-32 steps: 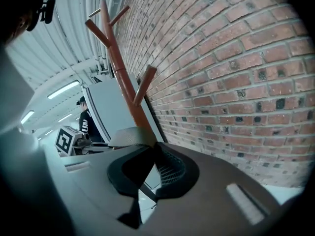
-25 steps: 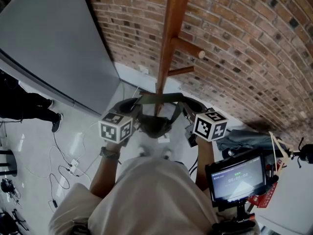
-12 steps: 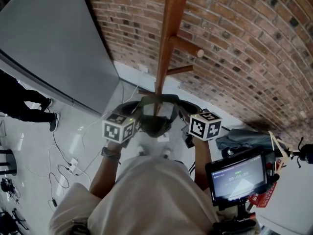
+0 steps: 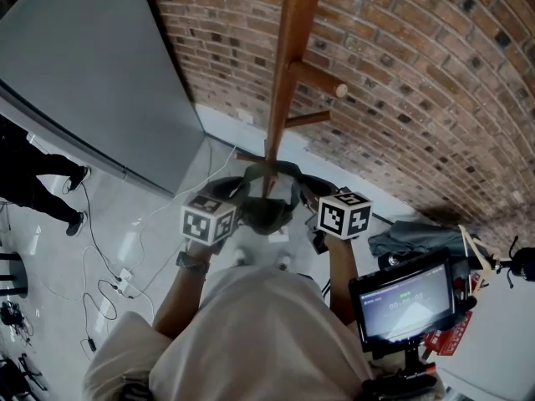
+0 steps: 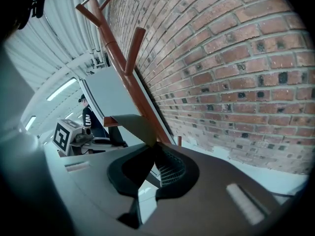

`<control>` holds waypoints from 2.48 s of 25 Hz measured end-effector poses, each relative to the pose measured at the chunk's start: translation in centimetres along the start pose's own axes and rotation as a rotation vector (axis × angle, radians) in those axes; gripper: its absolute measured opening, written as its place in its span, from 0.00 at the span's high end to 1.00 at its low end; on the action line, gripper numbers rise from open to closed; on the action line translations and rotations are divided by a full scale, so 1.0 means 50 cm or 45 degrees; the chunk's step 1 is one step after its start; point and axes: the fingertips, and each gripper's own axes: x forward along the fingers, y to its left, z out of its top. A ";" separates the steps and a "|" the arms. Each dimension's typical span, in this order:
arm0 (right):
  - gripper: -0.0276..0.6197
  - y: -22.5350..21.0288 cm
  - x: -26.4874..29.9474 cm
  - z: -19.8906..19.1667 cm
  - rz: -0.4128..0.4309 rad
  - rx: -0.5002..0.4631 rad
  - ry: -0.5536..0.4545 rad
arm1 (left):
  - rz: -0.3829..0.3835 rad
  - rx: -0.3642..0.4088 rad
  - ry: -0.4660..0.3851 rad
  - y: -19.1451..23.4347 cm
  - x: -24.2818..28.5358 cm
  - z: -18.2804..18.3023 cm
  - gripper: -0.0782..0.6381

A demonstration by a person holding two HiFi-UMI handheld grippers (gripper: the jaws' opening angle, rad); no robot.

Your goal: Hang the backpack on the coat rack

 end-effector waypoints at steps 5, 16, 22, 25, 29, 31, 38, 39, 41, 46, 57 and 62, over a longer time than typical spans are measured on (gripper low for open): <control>0.94 0.004 0.011 -0.013 0.034 0.037 0.011 | -0.009 -0.010 0.009 -0.005 0.008 -0.009 0.80; 0.94 0.013 0.033 -0.035 0.086 0.069 0.052 | -0.023 -0.026 0.038 -0.012 0.030 -0.026 0.80; 0.94 0.016 0.046 -0.042 0.105 0.071 0.072 | -0.024 -0.029 0.054 -0.010 0.042 -0.030 0.80; 0.93 0.017 0.054 -0.047 0.114 0.074 0.083 | -0.028 -0.032 0.058 -0.011 0.049 -0.032 0.79; 0.93 0.015 0.066 -0.050 0.128 0.094 0.092 | -0.034 -0.041 0.066 -0.010 0.059 -0.036 0.79; 0.93 0.014 0.070 -0.049 0.135 0.111 0.090 | -0.039 -0.055 0.064 -0.008 0.062 -0.037 0.79; 0.92 0.007 0.081 -0.046 0.138 0.126 0.099 | -0.044 -0.070 0.076 -0.007 0.075 -0.039 0.79; 0.92 0.007 0.084 -0.046 0.139 0.125 0.101 | -0.047 -0.072 0.078 -0.006 0.077 -0.040 0.79; 0.92 0.005 0.090 -0.045 0.138 0.124 0.104 | -0.052 -0.075 0.084 -0.005 0.083 -0.041 0.79; 0.91 0.003 0.098 -0.046 0.148 0.105 0.113 | -0.064 -0.072 0.102 -0.004 0.094 -0.046 0.79; 0.87 0.005 0.113 -0.048 0.162 0.074 0.077 | -0.111 -0.080 0.117 -0.010 0.117 -0.048 0.78; 0.84 0.000 0.119 -0.040 0.153 0.100 0.034 | -0.150 -0.105 0.112 -0.017 0.127 -0.046 0.77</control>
